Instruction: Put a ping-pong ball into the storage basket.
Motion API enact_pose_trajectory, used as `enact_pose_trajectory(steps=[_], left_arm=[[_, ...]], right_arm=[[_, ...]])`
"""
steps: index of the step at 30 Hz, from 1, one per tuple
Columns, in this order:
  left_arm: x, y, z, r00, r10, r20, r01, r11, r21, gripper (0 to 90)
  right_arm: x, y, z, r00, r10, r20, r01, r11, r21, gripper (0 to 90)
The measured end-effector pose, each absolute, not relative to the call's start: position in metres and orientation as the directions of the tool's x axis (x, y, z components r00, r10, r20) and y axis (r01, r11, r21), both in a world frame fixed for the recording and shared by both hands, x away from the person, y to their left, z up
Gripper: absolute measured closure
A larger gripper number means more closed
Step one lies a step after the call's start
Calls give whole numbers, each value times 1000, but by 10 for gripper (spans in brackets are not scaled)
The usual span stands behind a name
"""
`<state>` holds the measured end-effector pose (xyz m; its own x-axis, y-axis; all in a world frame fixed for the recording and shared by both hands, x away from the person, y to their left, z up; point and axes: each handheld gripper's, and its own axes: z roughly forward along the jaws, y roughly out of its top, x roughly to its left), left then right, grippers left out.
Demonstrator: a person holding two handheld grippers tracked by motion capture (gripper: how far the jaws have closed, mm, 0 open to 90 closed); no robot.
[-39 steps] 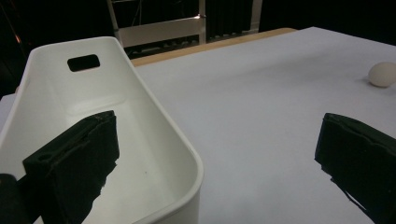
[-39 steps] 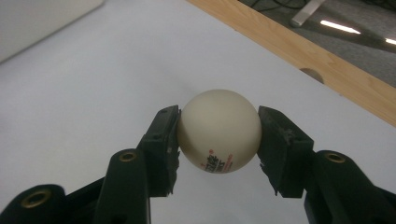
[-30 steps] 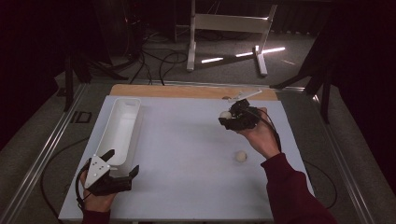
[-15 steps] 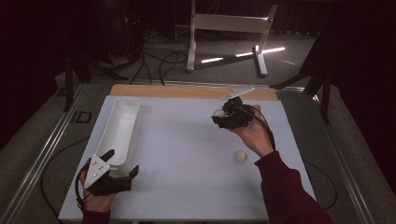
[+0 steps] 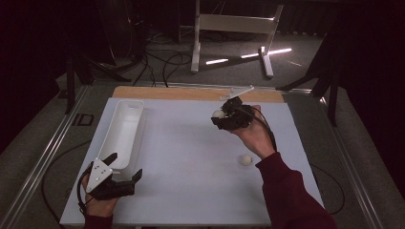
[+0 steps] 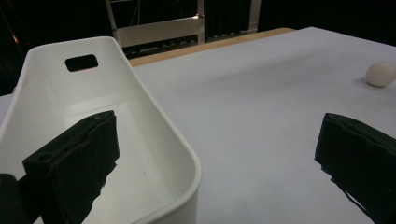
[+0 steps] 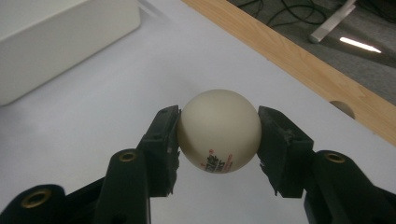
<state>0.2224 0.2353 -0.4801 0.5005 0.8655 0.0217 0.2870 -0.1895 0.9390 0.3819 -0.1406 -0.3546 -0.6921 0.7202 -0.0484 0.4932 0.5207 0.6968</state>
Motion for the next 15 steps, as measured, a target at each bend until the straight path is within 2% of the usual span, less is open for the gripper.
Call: enact_pose_trajectory(steps=[15], left_arm=[[222, 236, -480, 500, 866, 22, 287, -189, 939, 2]], right_arm=[[385, -126, -348, -707, 705, -45, 483, 529, 698, 503]])
